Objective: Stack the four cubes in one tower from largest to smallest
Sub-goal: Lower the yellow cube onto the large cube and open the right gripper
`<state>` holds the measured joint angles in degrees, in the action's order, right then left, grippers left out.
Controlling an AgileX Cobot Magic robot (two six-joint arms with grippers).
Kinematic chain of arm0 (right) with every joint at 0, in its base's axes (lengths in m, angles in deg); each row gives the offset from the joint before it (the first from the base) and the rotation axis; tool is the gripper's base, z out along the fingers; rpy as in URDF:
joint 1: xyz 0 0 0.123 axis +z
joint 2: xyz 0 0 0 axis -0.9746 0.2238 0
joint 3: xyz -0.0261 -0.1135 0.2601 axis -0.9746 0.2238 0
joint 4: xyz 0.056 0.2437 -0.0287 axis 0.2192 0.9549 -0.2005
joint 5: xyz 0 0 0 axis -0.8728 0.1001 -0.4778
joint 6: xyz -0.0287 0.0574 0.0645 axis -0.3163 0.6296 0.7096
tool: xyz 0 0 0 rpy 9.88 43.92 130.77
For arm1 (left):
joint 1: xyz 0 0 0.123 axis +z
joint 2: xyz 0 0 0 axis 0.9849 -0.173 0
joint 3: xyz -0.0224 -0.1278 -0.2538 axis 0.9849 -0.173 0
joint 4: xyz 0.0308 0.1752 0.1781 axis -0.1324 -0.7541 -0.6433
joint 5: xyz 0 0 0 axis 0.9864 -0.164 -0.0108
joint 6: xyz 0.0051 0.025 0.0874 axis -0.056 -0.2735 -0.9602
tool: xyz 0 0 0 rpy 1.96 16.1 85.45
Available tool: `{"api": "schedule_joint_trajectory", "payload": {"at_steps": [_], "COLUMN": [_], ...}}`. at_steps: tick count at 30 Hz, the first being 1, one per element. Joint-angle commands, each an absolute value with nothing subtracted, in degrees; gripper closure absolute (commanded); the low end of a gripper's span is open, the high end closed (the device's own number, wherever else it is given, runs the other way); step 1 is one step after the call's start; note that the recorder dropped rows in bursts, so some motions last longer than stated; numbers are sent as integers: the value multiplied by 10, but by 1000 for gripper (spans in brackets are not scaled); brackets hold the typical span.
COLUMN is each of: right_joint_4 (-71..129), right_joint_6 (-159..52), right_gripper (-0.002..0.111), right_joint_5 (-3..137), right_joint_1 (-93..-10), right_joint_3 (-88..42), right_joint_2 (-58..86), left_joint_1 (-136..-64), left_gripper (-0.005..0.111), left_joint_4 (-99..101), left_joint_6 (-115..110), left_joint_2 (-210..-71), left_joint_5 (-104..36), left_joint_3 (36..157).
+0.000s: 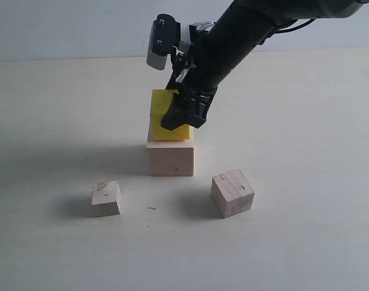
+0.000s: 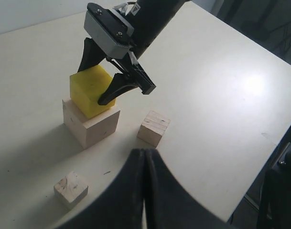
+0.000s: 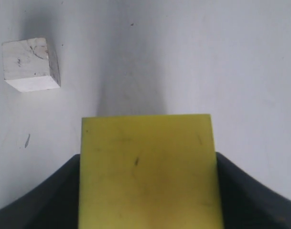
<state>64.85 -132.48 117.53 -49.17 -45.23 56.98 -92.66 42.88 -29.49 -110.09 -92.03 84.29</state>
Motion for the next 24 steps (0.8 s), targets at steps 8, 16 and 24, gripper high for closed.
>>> {"api": "schedule_joint_trajectory", "payload": {"at_steps": [8,16,24], "right_joint_4": [652,652,652], "right_joint_6": [-1323,-1323,-1321], "right_gripper": [48,39,39], "right_joint_5": [1179,1177,1177], "right_joint_1": [-491,-491,-491], "right_joint_3": [-451,-451,-451], "right_joint_2": [569,569,564], "left_joint_1": [-927,-927,-927], "left_gripper": [107,107,107], "left_joint_4": [430,430,429], "left_joint_6": [-292,-292,-292], "left_joint_2": [-1101,-1101,-1101], "left_joint_5": [-920,-920,-920], "left_joint_3": [841,841,841]}}
